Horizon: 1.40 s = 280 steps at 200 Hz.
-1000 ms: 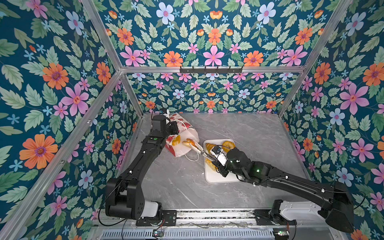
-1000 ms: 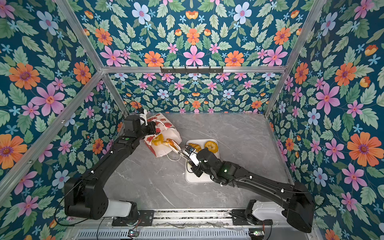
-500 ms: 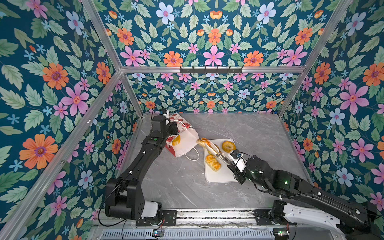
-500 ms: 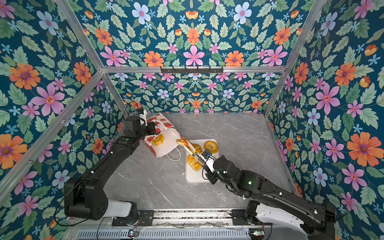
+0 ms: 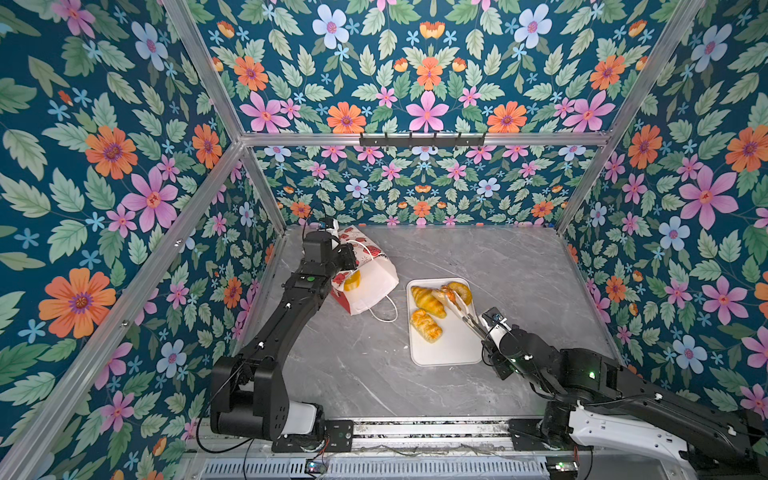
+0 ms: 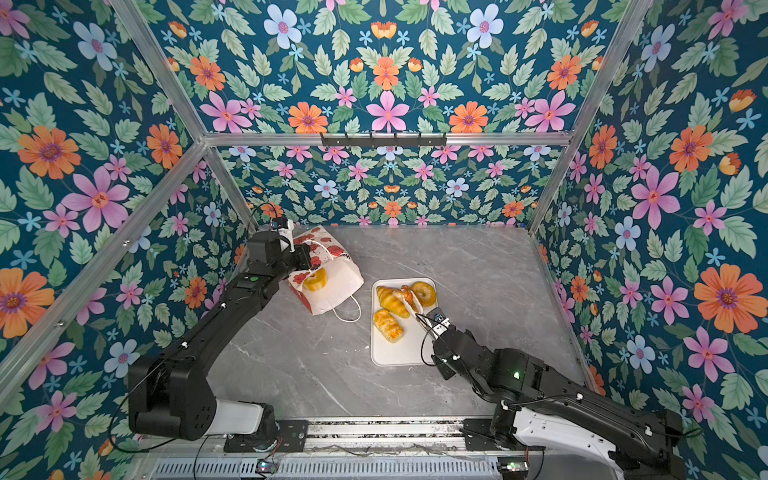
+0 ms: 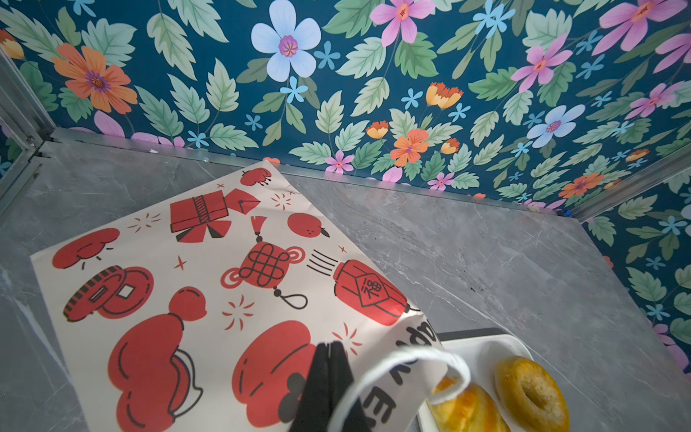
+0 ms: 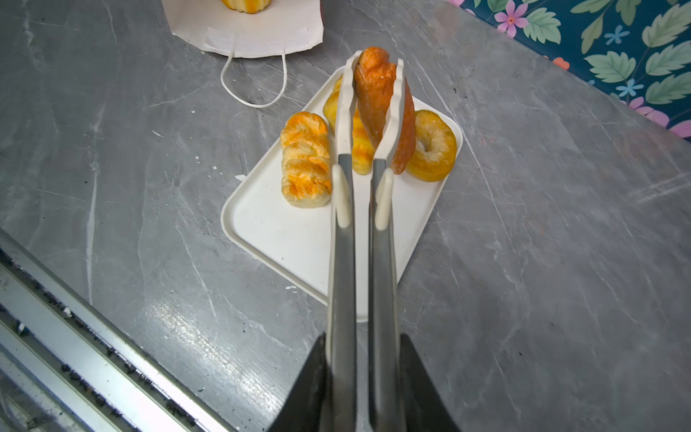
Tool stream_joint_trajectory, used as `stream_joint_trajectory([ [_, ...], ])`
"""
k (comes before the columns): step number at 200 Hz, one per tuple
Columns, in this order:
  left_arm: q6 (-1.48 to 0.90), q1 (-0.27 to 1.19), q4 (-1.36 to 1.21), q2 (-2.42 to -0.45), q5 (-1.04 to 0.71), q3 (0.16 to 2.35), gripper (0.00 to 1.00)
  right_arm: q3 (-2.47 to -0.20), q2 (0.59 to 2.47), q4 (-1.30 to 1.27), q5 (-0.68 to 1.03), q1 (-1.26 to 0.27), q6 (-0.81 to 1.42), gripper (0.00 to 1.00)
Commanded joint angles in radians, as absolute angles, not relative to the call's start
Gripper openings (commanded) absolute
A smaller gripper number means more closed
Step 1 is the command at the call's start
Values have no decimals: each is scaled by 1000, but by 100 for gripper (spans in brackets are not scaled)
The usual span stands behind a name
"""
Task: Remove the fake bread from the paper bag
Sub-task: 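Pull the brown bread out with the tongs and carry it over the tray, then lower the brown bread onto the tray and open the tongs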
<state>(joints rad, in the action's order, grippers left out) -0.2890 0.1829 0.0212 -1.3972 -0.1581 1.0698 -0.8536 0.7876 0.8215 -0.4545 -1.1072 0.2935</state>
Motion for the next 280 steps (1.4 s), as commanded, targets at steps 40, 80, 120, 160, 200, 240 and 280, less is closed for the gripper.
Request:
stream_joint_trajectory([
  [40, -293, 181, -15, -1401, -173, 1065, 0, -866, 820, 900, -525, -1127, 434, 0],
  [80, -290, 179, -22, -1404, -184, 1063, 0, -854, 848, 931, -569, -1133, 498, 0],
  [120, -292, 177, -40, -1410, -198, 1054, 0, -863, 846, 923, -613, -1133, 480, 0],
  [160, -293, 176, -46, -1408, -201, 1043, 0, -832, 885, 861, -582, -1133, 460, 0],
  [200, -293, 173, -44, -1408, -204, 1041, 0, -789, 875, 810, -510, -1132, 499, 0],
  [240, -295, 172, -46, -1412, -207, 1044, 0, -781, 915, 815, -430, -1144, 537, 0],
  [280, -294, 172, -48, -1411, -207, 1037, 0, -752, 928, 798, -384, -1170, 596, 0],
])
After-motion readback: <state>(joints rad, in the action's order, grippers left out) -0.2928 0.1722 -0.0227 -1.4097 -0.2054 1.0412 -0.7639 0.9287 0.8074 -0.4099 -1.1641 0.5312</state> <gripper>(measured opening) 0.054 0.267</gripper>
